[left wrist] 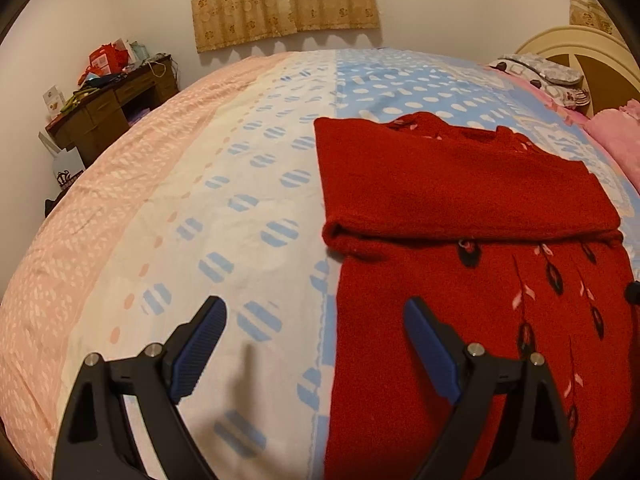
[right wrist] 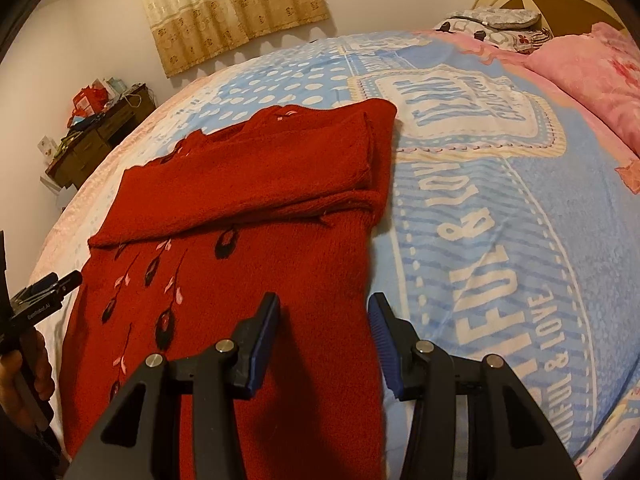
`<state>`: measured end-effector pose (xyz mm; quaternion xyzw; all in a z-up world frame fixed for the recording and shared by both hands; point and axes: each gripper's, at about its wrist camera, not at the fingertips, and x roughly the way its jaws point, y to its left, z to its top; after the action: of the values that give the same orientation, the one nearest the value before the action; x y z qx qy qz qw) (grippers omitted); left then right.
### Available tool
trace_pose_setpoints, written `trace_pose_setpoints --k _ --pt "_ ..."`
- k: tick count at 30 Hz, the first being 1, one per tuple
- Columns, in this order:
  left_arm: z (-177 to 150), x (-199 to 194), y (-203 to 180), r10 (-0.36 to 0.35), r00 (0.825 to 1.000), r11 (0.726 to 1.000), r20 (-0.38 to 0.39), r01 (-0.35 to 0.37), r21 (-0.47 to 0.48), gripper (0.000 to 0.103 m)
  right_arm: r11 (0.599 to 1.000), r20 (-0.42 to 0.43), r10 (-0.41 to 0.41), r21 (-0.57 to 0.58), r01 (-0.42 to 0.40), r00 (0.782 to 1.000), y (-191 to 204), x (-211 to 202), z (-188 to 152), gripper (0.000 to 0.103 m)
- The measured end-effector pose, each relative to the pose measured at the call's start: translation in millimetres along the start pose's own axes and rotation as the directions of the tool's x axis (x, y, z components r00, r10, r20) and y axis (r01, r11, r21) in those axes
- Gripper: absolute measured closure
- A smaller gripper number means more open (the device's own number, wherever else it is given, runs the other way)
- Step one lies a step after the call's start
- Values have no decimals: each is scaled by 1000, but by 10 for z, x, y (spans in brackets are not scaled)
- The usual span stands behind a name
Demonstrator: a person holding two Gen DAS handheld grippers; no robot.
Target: Fold small clothes
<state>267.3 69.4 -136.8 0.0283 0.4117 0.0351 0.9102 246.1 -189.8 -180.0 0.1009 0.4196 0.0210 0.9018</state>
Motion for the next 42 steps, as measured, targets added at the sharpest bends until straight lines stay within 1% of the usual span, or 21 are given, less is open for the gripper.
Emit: trace_pose_setpoints --k 14,22,26,34,42 --pt "-258 -221 11 -11 1000 1000 -5 11 12 10 1000 -9 -10 -17 10 1000 25 -211 -279 56" --pt "-452 -392 15 -33 999 999 -4 33 21 10 999 -26 -10 -52 9 1000 97 -389 -499 56" --pt "-541 -461 1 -41 999 999 -5 41 33 10 998 -33 -3 -61 1 999 135 -461 -620 52" --pt "-694 -595 12 -53 999 998 -2 53 46 10 995 -60 -8 -103 2 998 226 -553 -883 52" --pt "-855 -667 8 -59 998 996 -17 60 60 10 995 -60 -11 -97 5 998 238 -662 -1027 51"
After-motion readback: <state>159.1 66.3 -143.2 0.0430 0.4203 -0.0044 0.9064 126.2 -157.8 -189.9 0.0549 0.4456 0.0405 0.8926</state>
